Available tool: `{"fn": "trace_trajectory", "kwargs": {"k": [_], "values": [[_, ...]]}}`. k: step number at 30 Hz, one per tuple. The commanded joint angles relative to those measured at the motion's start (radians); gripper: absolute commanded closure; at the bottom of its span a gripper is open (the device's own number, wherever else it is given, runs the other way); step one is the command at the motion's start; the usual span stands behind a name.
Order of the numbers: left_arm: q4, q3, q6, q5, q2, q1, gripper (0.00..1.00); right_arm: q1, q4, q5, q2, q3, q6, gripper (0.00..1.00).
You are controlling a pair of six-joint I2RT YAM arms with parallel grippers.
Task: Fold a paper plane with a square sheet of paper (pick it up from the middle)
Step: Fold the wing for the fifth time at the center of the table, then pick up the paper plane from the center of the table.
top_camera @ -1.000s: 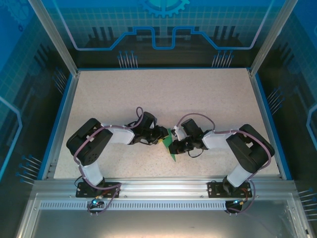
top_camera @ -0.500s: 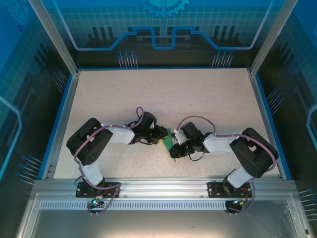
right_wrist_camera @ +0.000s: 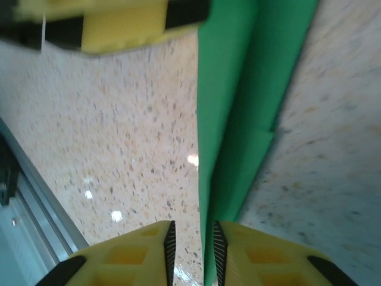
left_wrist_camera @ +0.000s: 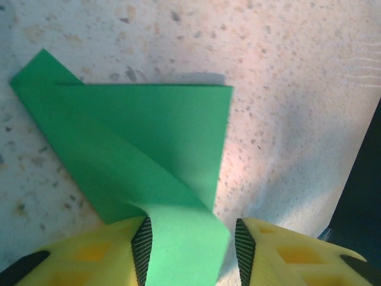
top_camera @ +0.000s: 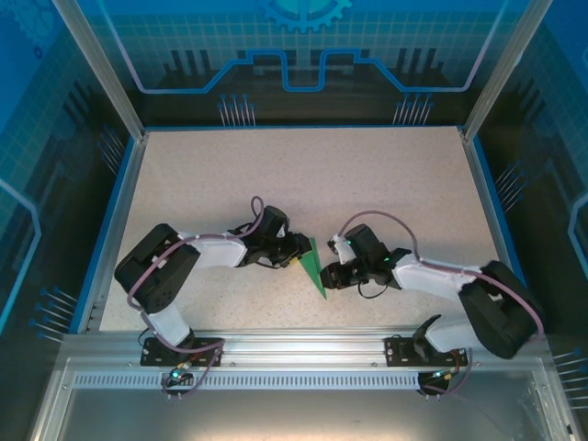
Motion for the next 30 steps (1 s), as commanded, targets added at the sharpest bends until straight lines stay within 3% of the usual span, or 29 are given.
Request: {"fn": "trace_trajectory", "kwargs": {"k": [1,3,5,11,19,30], "values": [[-0.142,0.023,0.055,-0.059,-0.103,-0.018,0.43,-0.073,-0.075,0.108,-0.071,-0.026,0.041,0.68],[-0.228,0.051,0.069,-0.101,-0.131,-0.041,0.3,-0.117,-0.065,0.099,-0.096,-0.036,0.057,0.67],[-0.322,0.087,0.073,-0.143,-0.132,-0.072,0.24,-0.144,-0.062,0.104,-0.12,-0.041,0.066,0.65],[-0.492,0.198,0.058,-0.259,-0.065,-0.146,0.21,-0.17,-0.015,0.016,-0.12,-0.034,0.047,0.56],[-0.584,0.27,0.068,-0.277,0.022,-0.148,0.32,-0.16,0.038,-0.048,-0.022,-0.006,0.036,0.51],[-0.585,0.239,0.079,-0.302,-0.025,-0.148,0.53,-0.104,0.073,-0.057,0.055,0.029,0.04,0.5]]}}
